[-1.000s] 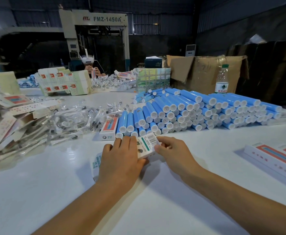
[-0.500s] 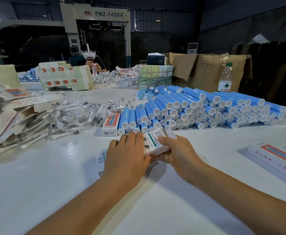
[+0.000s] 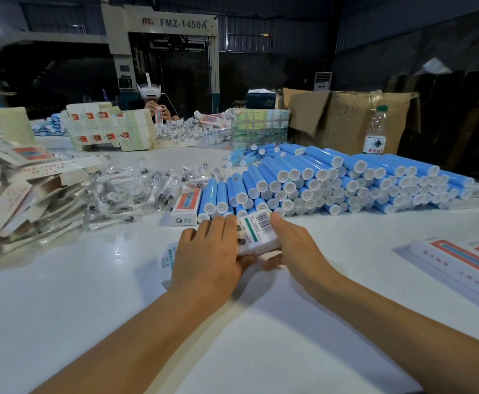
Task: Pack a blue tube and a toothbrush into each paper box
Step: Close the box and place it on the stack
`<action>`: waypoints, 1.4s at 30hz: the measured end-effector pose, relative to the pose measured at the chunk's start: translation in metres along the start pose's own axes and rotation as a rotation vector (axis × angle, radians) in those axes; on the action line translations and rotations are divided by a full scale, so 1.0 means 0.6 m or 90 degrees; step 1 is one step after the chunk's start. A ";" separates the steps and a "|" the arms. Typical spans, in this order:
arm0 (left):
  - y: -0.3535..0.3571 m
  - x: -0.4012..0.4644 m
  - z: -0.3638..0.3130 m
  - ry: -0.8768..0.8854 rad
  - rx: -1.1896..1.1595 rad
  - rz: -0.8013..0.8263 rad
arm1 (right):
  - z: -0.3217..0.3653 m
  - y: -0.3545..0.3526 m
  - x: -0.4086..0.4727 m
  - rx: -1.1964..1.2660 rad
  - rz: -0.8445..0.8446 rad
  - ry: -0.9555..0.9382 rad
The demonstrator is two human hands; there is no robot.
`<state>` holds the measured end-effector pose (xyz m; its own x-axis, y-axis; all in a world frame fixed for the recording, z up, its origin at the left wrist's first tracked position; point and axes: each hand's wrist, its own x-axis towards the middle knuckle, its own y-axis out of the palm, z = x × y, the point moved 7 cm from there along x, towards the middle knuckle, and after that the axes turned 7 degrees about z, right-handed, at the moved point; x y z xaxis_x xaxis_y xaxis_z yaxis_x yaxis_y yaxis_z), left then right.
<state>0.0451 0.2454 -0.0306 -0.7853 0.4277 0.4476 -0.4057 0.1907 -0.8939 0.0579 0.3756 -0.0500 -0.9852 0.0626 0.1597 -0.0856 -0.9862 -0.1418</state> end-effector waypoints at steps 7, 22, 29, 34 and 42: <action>-0.009 -0.006 0.003 0.020 -0.025 -0.042 | -0.010 -0.016 0.007 0.162 0.007 0.029; -0.023 -0.012 -0.012 0.083 0.017 -0.076 | -0.010 -0.022 0.005 0.132 -0.025 0.008; -0.029 -0.014 -0.022 0.102 0.059 -0.079 | -0.013 -0.023 0.003 0.137 -0.044 0.011; -0.032 -0.015 -0.025 0.106 0.089 -0.097 | -0.004 -0.014 -0.004 0.090 -0.039 -0.054; -0.032 -0.011 -0.017 0.072 0.054 -0.078 | 0.001 -0.014 -0.001 0.093 -0.034 -0.059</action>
<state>0.0626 0.2479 -0.0167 -0.6722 0.5031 0.5432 -0.5365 0.1746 -0.8256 0.0590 0.3836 -0.0484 -0.9612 0.1081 0.2536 -0.1086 -0.9940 0.0120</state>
